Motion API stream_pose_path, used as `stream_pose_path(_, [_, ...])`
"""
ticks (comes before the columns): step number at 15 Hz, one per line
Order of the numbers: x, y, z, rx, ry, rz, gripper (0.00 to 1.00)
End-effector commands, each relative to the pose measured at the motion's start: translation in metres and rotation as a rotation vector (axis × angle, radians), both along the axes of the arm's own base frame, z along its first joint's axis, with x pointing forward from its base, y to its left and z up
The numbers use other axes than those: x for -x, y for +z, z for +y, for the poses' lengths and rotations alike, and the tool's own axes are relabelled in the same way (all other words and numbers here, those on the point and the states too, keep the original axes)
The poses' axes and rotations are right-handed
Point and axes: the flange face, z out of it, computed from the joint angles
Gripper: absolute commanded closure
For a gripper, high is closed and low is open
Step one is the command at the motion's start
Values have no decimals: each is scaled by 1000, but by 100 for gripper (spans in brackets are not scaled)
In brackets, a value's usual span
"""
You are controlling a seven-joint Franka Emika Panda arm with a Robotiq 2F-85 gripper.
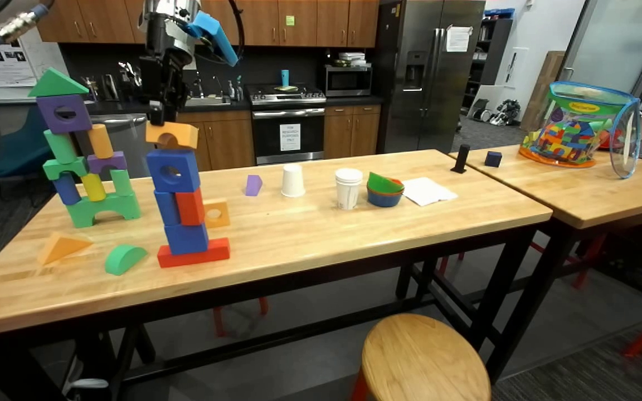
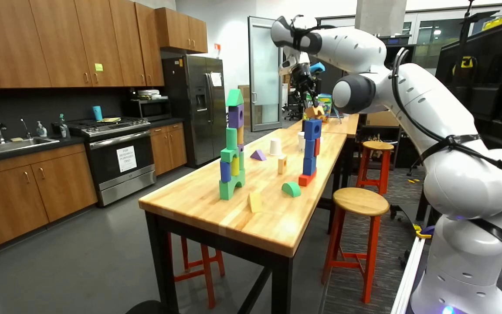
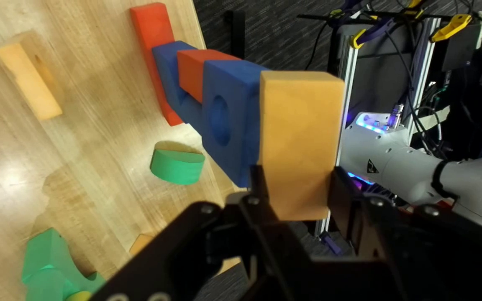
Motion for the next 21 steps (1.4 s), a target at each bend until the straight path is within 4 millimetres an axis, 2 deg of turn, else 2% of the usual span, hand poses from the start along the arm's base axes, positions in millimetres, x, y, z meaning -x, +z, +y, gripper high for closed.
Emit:
stream_pose_path(1, [10, 31, 2, 65, -6, -45, 85])
stream_pose_path(2, [10, 29, 1, 58, -3, -35, 85])
stream_pose_path(3, [5, 16, -1, 29, -9, -26, 60])
stream_pose_path(6, [9, 23, -1, 35, -12, -35, 60])
stream_pose_path(12, [8, 22, -1, 34, -12, -33, 60])
stream_pose_path(13, [8, 22, -1, 34, -12, -33, 85])
stream_pose_path(17, [5, 15, 1, 28, -18, -27, 85])
stream_pose_path(21, [7, 22, 2, 39, -22, -36, 85])
